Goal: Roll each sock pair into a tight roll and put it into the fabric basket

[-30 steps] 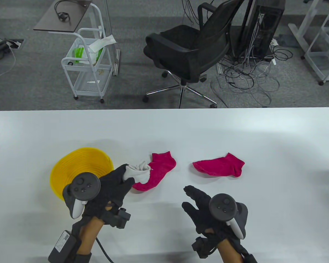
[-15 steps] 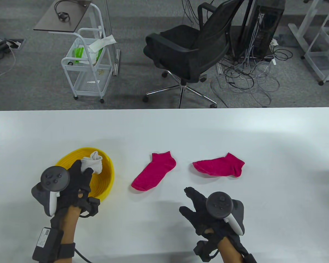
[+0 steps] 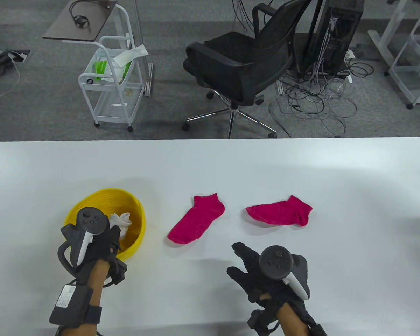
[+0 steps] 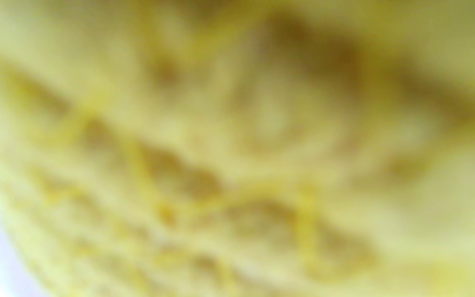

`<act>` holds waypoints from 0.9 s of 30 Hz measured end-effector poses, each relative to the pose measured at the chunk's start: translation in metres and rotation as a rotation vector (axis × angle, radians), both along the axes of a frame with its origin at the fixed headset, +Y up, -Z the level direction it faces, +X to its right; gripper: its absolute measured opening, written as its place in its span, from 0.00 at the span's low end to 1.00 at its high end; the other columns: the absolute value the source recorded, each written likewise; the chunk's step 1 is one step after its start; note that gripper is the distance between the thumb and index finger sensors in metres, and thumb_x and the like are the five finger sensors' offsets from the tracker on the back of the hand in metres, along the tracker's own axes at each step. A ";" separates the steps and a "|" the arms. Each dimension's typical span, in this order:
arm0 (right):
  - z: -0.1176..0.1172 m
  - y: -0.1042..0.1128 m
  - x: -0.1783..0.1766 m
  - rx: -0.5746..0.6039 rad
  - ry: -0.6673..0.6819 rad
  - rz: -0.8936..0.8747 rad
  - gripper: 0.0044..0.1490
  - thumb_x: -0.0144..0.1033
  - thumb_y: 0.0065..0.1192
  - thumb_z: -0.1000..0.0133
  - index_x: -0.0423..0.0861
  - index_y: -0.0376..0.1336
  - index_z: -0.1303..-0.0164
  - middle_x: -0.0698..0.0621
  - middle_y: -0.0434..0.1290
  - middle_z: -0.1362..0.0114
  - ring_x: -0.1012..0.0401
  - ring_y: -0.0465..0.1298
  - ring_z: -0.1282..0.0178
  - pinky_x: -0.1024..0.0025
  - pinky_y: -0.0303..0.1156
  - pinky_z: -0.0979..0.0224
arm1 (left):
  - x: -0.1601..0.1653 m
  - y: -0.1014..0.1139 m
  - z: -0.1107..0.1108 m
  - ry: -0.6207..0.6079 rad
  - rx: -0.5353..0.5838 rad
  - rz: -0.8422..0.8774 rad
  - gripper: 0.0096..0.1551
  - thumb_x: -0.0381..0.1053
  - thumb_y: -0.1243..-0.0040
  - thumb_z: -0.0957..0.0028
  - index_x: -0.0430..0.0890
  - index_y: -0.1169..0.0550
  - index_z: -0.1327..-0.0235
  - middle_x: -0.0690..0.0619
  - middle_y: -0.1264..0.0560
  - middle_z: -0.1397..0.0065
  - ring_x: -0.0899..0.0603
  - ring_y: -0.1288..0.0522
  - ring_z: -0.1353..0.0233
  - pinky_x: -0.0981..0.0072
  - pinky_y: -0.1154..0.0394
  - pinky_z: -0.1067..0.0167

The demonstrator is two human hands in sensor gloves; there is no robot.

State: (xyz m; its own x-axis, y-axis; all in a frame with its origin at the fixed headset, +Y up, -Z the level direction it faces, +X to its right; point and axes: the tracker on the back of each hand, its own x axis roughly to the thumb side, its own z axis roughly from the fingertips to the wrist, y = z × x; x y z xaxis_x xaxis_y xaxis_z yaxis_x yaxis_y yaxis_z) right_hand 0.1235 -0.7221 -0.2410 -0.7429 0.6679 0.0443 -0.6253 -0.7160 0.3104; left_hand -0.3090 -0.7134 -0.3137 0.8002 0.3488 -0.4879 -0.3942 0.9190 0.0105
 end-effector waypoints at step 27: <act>-0.003 0.003 0.010 0.007 -0.032 -0.039 0.52 0.67 0.56 0.54 0.56 0.46 0.22 0.50 0.54 0.15 0.49 0.58 0.14 0.44 0.55 0.20 | 0.063 0.063 0.012 -0.244 0.242 0.172 0.43 0.67 0.41 0.57 0.54 0.34 0.26 0.48 0.35 0.20 0.39 0.34 0.22 0.47 0.38 0.29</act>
State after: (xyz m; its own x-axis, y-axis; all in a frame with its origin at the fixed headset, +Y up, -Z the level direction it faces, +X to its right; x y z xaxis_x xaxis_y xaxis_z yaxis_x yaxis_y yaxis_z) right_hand 0.1337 -0.7186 -0.2441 -0.7175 0.6961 0.0252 -0.6623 -0.6930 0.2849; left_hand -0.2456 -0.6502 -0.3013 0.8021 0.5702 -0.1773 -0.5604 0.8214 0.1062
